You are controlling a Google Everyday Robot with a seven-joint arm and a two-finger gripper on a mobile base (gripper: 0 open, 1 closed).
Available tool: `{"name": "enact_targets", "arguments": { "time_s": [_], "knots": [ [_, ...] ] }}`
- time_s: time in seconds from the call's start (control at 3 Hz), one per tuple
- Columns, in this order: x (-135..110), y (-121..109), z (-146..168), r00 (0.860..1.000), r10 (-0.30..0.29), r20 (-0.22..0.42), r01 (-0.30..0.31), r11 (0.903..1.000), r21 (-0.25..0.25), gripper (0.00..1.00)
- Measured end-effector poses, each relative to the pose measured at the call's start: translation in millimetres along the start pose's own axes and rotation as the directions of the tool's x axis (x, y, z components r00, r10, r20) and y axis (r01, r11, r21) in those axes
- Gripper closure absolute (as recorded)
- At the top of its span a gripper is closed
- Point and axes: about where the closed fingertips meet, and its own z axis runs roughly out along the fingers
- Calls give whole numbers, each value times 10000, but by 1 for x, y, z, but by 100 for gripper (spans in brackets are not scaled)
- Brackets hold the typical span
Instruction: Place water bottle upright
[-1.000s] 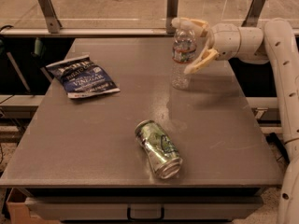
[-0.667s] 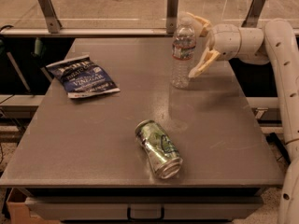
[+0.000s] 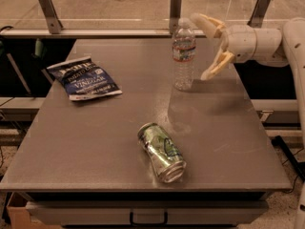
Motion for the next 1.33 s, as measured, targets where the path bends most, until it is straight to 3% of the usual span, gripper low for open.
{"name": "enact_targets", "arguments": {
  "time_s": [0.33,0.67,1.0,1.33],
  "knots": [
    [-7,2,-38,9894,563,-1335,-439,9946,942,0],
    [-28,5,-104,9463,1576,-2822,-773,9581,2757,0],
    [-62,14,-169,8919,2311,-3887,-398,8964,4415,0],
    [-112,29,-222,8444,2928,-4486,211,8187,5739,0]
  ]
}}
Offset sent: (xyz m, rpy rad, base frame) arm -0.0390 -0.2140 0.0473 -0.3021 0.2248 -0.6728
